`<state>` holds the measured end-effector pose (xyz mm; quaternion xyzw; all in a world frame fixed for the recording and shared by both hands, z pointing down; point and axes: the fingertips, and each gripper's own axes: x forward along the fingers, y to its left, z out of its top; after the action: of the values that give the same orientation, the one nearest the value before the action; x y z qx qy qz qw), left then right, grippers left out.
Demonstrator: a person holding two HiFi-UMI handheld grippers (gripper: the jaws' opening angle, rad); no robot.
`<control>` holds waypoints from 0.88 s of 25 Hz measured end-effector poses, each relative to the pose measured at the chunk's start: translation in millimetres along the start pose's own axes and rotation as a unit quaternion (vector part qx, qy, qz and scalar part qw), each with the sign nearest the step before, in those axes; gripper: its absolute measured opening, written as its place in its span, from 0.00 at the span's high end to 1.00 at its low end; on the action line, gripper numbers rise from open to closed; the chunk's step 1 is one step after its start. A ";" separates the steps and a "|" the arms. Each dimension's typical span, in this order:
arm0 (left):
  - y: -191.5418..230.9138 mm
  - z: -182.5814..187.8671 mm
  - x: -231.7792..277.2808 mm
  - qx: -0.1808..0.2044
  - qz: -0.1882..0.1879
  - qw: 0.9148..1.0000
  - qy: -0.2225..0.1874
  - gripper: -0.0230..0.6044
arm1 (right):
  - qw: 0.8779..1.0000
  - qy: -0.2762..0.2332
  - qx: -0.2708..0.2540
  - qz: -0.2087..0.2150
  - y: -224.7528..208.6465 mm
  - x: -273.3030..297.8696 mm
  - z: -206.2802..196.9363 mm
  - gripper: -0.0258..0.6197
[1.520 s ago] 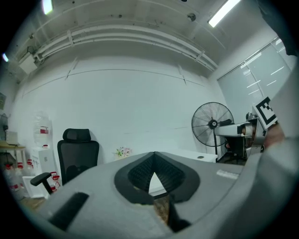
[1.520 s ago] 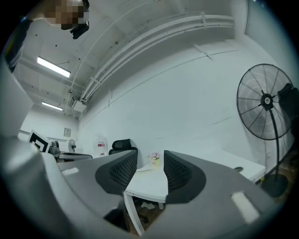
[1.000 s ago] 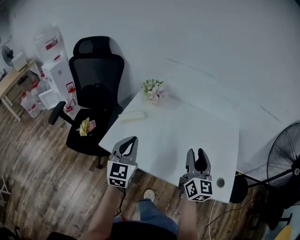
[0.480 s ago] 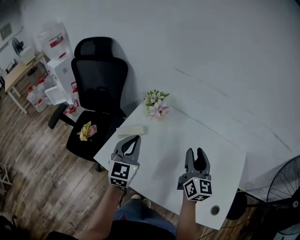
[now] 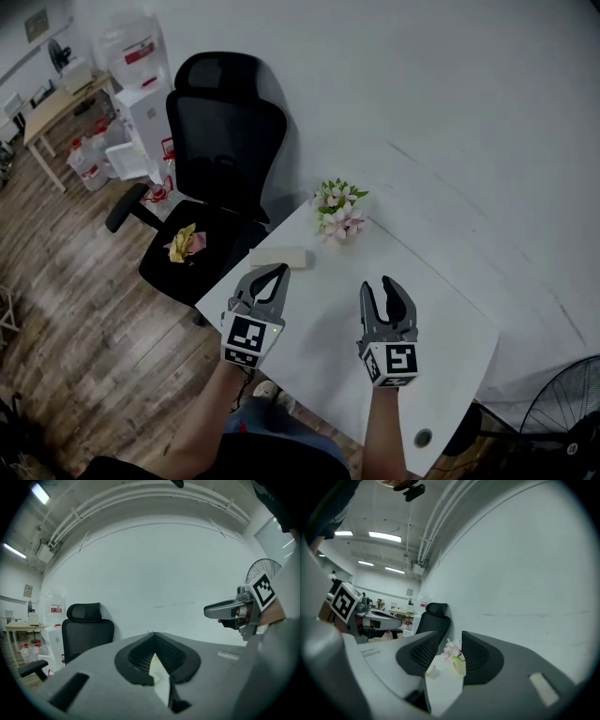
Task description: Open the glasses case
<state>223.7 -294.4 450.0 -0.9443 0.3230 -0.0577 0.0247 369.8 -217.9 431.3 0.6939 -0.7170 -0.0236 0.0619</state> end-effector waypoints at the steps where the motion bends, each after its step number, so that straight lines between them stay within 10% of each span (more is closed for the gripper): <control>1: 4.0 -3.3 -1.8 -0.003 0.004 1.000 0.002 0.95 | 1.000 0.006 -0.018 0.018 7.3 11.2 -0.7 0.72; 10: 41.1 -18.6 -14.9 -0.016 0.042 0.999 0.016 0.95 | 0.959 0.088 -0.204 0.178 76.3 97.9 -49.9 0.72; 22: 66.7 -36.0 -28.7 -0.030 0.081 0.996 0.032 0.95 | 0.815 0.197 -0.443 0.316 120.3 147.8 -181.1 0.73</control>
<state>156.3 -329.8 477.5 -0.9130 0.4007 -0.0761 -0.0090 268.1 -351.6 633.4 0.3161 -0.7813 -0.1807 0.5070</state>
